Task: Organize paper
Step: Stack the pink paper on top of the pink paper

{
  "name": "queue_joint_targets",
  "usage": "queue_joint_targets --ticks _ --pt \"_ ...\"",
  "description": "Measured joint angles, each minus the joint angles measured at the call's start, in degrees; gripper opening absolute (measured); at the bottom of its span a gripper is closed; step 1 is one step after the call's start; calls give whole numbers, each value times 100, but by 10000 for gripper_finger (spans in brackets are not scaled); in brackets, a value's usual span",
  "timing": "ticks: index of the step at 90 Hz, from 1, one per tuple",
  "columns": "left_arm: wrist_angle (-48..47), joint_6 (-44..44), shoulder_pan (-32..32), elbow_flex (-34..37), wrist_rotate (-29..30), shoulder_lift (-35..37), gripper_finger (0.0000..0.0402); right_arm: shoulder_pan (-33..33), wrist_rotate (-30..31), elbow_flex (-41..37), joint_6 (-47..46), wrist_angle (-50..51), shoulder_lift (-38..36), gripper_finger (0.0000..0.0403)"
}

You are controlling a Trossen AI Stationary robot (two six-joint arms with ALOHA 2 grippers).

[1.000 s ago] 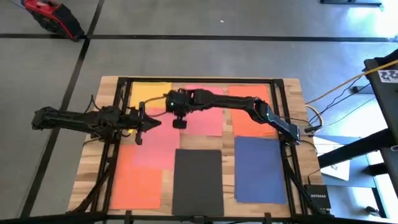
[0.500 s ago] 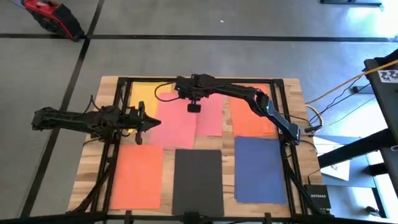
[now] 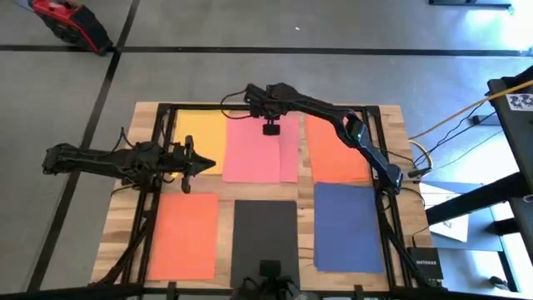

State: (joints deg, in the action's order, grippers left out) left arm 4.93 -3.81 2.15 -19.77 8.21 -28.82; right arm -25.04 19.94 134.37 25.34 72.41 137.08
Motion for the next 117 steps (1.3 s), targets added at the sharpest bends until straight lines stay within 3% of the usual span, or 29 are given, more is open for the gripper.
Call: queue_joint_targets --ticks 49,81,93,106,117 --pt "0 -2 0 0 4 0 0 -356 -3 2 -260 721 0 0" --pt "-1 -17 1 0 2 0 0 -395 4 2 75 892 0 0" --pt "-2 -9 0 0 2 0 0 -467 161 -25 302 967 0 0" --pt "0 40 2 0 2 0 0 -469 714 -294 515 1080 0 0" --pt "-2 90 2 0 2 0 0 -465 748 -569 530 1072 2 0"
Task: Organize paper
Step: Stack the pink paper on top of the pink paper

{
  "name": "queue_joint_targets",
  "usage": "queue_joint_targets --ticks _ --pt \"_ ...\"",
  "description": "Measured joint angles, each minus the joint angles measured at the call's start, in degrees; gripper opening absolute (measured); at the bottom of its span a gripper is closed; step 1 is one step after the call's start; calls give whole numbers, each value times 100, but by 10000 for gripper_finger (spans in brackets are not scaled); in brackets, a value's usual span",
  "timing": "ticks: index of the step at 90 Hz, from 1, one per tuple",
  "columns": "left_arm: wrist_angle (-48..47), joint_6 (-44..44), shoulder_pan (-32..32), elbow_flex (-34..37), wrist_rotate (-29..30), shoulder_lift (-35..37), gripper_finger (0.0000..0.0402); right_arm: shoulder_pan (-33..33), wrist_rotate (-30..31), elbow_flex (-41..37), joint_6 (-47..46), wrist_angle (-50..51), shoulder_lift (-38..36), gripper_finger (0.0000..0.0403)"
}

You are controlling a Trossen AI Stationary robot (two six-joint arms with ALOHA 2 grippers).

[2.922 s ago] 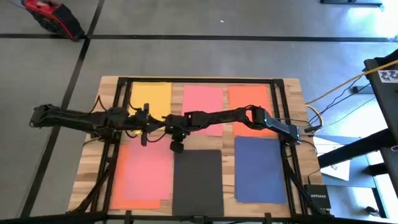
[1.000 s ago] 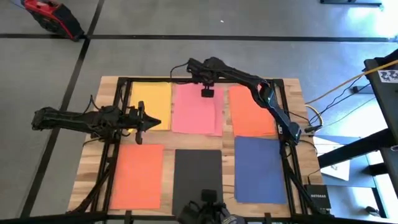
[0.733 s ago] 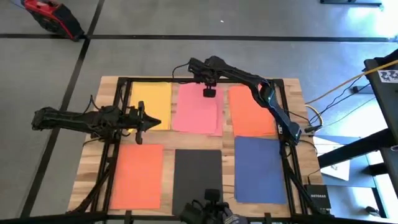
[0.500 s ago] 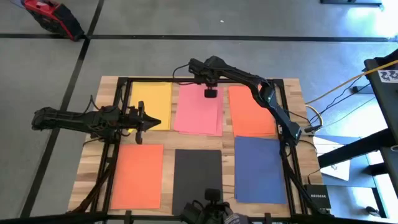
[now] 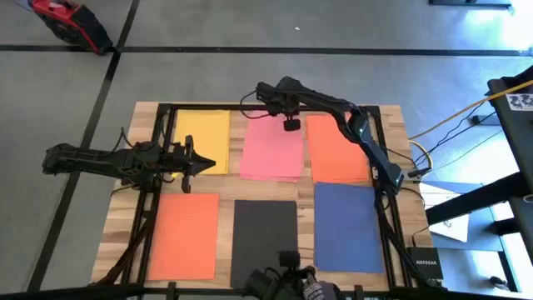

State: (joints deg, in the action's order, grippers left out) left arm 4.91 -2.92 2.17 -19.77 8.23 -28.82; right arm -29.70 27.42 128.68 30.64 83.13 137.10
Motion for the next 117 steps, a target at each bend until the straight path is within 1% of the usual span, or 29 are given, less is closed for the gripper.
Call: queue_joint_targets --ticks 7,19,37,66,76,97,108,117 --pt "2 0 -2 0 -2 0 0 3 -71 -118 -24 -46 0 0" --pt "0 -10 -1 0 0 0 0 9 -498 -163 -223 -184 2 0" --pt "2 -12 0 0 0 0 0 -13 -912 -165 -782 -271 2 0" --pt "0 -28 -2 0 11 0 0 -336 -1094 -168 -1707 -232 2 0" --pt "-11 -28 0 0 102 0 0 -468 -1118 -168 -1958 -165 2 0" --pt "-556 -142 0 0 168 -83 0 -524 -1409 -168 -1980 -156 2 0" --pt "-811 -157 11 0 164 -350 0 -520 -1407 -168 -2019 -308 2 2" --pt "-909 -160 11 0 162 -652 0 -522 -1295 -168 -2012 -368 2 12"
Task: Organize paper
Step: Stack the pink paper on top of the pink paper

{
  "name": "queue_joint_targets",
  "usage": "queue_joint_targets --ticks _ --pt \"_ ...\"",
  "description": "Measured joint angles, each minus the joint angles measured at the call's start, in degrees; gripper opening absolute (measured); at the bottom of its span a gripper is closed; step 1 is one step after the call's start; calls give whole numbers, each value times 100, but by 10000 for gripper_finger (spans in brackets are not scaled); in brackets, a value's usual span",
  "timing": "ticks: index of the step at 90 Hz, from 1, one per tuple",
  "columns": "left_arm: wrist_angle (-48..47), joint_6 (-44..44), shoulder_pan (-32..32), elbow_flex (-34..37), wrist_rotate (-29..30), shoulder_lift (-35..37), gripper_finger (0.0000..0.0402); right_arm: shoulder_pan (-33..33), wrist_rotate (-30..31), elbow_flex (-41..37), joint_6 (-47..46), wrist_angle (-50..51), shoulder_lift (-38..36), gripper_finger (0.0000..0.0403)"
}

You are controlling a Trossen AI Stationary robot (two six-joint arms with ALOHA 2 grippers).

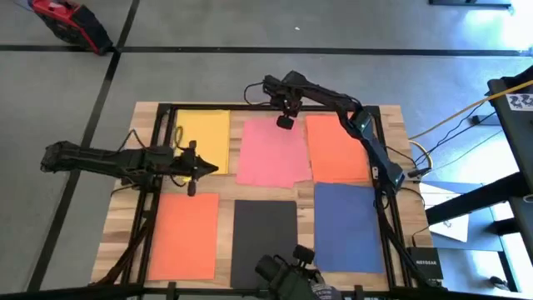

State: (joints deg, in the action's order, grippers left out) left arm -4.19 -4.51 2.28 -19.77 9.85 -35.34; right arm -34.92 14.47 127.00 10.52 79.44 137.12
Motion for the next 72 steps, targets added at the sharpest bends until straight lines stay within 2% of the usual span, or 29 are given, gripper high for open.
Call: queue_joint_targets --ticks 10,29,37,45,57,72 --pt "25 -92 0 0 2 -364 0 2 1 0 18 0 0 41" --pt "74 -149 -2 0 0 -872 0 2 46 0 51 9 0 120" --pt "63 -165 -2 0 0 -1047 0 6 57 6 198 154 0 130" --pt "63 -214 -2 0 0 -1204 0 9 98 46 212 432 0 106" --pt "83 -238 -2 0 0 -1417 0 61 144 51 219 852 -26 18" --pt "447 -230 -2 -1 0 -1663 0 344 -8 52 169 935 -235 4"
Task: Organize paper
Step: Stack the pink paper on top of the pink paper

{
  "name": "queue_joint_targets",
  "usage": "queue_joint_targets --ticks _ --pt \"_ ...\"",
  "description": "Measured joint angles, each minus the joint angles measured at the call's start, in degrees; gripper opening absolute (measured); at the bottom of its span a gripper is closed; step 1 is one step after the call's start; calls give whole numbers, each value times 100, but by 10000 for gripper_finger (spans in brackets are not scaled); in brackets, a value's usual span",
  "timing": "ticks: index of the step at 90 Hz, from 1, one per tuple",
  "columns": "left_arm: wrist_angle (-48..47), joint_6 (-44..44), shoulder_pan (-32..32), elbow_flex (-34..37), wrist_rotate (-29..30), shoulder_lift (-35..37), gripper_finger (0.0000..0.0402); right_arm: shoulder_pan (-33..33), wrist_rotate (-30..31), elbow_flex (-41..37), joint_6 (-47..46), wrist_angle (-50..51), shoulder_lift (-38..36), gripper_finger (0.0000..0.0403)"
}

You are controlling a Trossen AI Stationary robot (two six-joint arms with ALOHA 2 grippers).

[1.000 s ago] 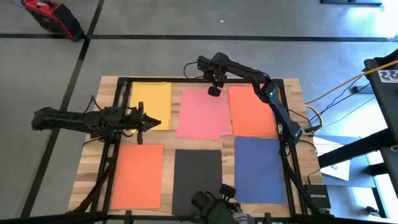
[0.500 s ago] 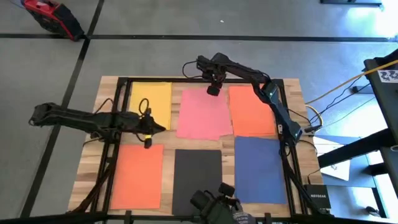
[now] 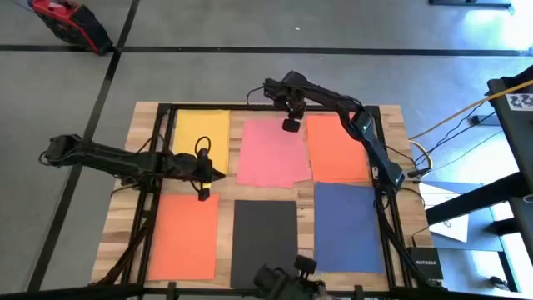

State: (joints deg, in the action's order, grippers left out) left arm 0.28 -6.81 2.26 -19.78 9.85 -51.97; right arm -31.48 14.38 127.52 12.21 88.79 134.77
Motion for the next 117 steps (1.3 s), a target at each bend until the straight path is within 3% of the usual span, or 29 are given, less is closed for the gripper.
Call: queue_joint_targets --ticks 25,44,68,86,107,117 --pt "88 93 -26 -1 1 -244 0 752 -380 2 -192 -95 -170 0" --pt "85 59 -26 -1 0 -266 0 1253 -751 2 -195 -696 -170 0" --pt "87 16 -26 -1 1 -264 0 1563 -782 -220 -196 -1371 -360 0" --pt "151 16 -26 -1 0 -264 0 1663 -857 -1454 -362 -2483 -1195 0" --pt "233 18 -26 -1 0 -262 0 1846 -873 -3835 -759 -4776 -2719 0" --pt "228 -10 -26 -1 2 -262 0 1973 -534 -4929 -928 -5690 -3444 0"
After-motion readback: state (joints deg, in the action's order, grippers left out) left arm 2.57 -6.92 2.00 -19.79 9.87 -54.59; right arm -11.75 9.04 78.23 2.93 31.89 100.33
